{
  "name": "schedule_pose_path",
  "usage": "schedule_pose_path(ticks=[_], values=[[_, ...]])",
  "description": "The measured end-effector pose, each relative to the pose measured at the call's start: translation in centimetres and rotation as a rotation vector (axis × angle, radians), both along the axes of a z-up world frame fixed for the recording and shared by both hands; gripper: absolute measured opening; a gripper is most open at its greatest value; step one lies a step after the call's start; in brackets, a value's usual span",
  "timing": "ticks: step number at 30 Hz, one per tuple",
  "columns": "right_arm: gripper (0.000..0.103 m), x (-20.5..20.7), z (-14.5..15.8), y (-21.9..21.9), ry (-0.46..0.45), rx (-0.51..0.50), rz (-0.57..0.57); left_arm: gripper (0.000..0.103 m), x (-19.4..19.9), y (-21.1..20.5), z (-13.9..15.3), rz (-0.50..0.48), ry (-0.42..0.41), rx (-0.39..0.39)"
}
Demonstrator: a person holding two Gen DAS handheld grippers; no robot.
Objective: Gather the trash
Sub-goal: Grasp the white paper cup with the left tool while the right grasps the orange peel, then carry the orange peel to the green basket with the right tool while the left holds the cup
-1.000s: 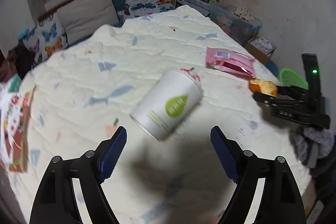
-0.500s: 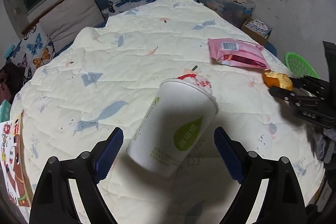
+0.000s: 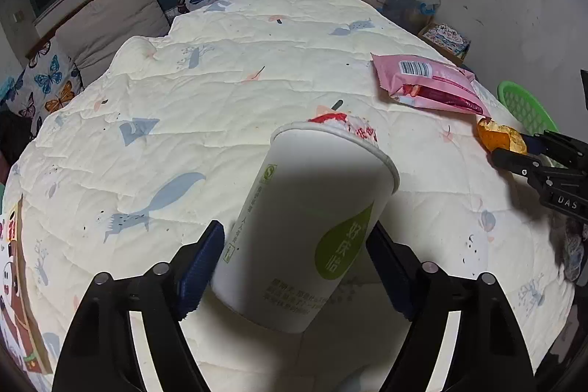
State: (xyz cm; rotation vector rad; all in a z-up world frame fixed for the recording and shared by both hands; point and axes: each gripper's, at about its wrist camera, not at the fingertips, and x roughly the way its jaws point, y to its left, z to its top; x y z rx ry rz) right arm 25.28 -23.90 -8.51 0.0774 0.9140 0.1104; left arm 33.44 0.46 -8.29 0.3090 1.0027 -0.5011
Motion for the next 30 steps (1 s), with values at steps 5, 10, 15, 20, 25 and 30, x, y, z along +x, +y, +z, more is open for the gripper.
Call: schedule_pose_path(ticks=[5,10,15,20,25,30], values=[[0.047,-0.3,0.3,-0.3,0.022,0.022,0.021,0.061,-0.7,0.0,0.2,-0.006,-0.008,0.028],[0.046,-0.9,0.7,-0.3,0.050,0.029,0.054,0.059,-1.4,0.1,0.5,-0.004,-0.017,0.024],[0.046,-1.2,0.7,-0.5,0.095,0.042,0.083,0.058,-2.4,0.4,1.1,-0.004,-0.030,0.016],[0.046,-1.7,0.8,-0.5,0.128,0.035,0.110,0.058,-3.2,0.9,2.1,0.008,-0.042,-0.004],[0.046,-2.2,1.2,-0.3,0.140,-0.011,0.130,0.057,-4.2,1.4,2.5,0.015,-0.052,-0.005],[0.046,-3.4,1.4,-0.4,0.151,-0.023,0.161,0.057,-4.8,1.9,3.1,0.024,-0.063,-0.014]])
